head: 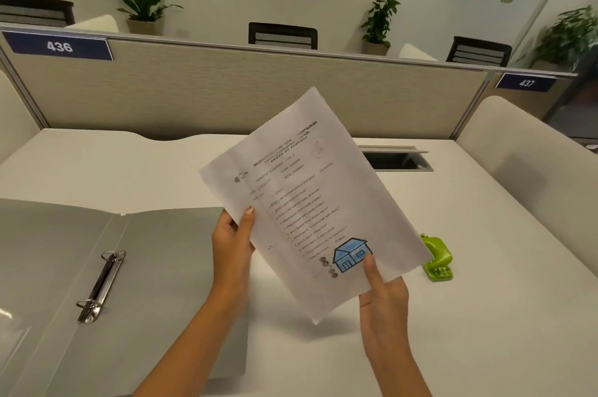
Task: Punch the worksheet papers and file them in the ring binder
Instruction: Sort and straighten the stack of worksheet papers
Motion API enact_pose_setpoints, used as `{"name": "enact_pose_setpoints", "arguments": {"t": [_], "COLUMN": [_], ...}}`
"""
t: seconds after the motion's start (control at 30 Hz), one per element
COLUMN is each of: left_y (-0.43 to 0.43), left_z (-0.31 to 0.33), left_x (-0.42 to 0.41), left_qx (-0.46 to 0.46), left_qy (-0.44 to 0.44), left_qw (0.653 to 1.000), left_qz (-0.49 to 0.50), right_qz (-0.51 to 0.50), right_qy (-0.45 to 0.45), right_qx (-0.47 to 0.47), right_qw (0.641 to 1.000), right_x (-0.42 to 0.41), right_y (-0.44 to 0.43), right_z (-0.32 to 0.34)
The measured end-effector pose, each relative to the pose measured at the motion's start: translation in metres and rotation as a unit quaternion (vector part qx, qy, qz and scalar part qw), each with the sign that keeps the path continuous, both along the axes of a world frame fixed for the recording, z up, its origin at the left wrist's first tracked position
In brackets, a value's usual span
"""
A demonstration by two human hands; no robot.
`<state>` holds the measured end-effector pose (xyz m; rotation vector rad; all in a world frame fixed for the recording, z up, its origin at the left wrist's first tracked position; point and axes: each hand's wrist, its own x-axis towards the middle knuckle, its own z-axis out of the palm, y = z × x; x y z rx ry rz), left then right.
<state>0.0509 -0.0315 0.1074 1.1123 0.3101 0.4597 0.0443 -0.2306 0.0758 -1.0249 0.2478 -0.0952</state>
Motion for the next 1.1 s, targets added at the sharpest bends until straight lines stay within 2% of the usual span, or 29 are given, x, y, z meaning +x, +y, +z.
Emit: {"name": "enact_pose_setpoints", "arguments": {"t": [0.1, 0.17, 0.27, 0.33, 0.57, 0.7, 0.87, 1.1], "left_y": [0.022, 0.037, 0.051, 0.053, 0.033, 0.021, 0.011, 0.007], "left_z": [0.003, 0.005, 0.007, 0.007, 0.002, -0.008, -0.025, -0.026], "left_x": [0.004, 0.006, 0.007, 0.008, 0.015, 0.019, 0.018, 0.018], "left_qx": [0.017, 0.099, 0.257, 0.303, 0.308, 0.264, 0.279, 0.257], "left_qy": [-0.017, -0.03, -0.02, -0.011, 0.003, 0.005, 0.013, 0.031], "left_qw": [0.999, 0.992, 0.965, 0.953, 0.951, 0.964, 0.958, 0.964], "left_qz": [0.04, 0.066, 0.051, 0.023, -0.033, -0.037, -0.066, -0.054], "right_qz": [-0.016, -0.032, -0.061, -0.081, -0.098, -0.121, -0.121, -0.159], "right_qy": [-0.026, -0.04, -0.048, -0.059, -0.091, -0.086, -0.117, -0.093], "right_qx": [-0.093, -0.14, -0.188, -0.211, -0.287, -0.29, -0.309, -0.292], "right_qw": [0.995, 0.989, 0.979, 0.972, 0.949, 0.945, 0.936, 0.939], "right_x": [0.006, 0.011, 0.018, 0.021, 0.029, 0.027, 0.024, 0.026], "right_y": [-0.013, -0.023, -0.036, -0.042, -0.06, -0.063, -0.066, -0.068], "right_z": [0.007, 0.01, 0.012, 0.012, 0.009, 0.001, -0.013, -0.014]}}
